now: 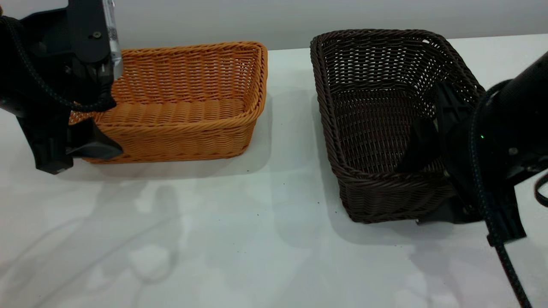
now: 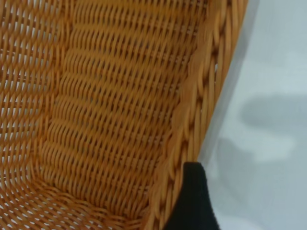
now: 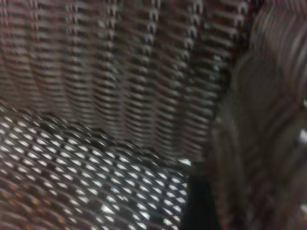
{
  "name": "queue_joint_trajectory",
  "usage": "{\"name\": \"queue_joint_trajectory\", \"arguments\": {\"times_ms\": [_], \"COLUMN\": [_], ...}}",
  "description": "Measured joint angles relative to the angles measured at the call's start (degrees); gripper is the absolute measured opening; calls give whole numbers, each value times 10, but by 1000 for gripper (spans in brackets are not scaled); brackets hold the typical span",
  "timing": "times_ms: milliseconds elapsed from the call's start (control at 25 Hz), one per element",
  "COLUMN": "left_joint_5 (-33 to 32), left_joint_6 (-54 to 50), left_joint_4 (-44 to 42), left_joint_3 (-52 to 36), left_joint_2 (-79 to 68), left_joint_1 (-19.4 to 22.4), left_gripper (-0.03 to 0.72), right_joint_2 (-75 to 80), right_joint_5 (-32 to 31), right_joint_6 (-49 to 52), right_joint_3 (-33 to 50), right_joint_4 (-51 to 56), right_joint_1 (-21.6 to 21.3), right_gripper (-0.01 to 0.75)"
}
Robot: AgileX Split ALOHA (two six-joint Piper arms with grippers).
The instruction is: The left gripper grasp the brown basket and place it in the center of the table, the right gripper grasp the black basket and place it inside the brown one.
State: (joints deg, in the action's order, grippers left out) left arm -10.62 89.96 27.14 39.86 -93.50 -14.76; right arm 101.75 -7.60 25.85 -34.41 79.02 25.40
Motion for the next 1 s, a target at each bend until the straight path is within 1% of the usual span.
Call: {"name": "queue_joint_trajectory", "arguments": {"times_ms": [160, 320, 520, 640, 760, 1000], "left_joint_5": [-4, -4, -2, -2, -2, -2], "left_joint_6": [0, 0, 0, 0, 0, 0], "left_joint_4": [0, 12, 12, 12, 12, 15], "left_joint_3": [0, 0, 0, 0, 0, 0], "left_joint_2": [0, 0, 0, 0, 0, 0], "left_joint_1": [0, 0, 0, 0, 0, 0], "left_gripper": [501, 485, 481, 481, 481, 481], "right_joint_2": [14, 30, 45, 53, 65, 70], "right_joint_5": [8, 7, 4, 3, 6, 15], "right_joint_6": [0, -4, -23, -23, -23, -19], "right_joint_3": [-14, -27, -38, -38, -38, -38], "right_joint_4": [1, 0, -1, 5, 5, 7], "right_joint_1": [0, 0, 0, -1, -1, -2], "right_gripper": [470, 444, 419, 391, 327, 118]}}
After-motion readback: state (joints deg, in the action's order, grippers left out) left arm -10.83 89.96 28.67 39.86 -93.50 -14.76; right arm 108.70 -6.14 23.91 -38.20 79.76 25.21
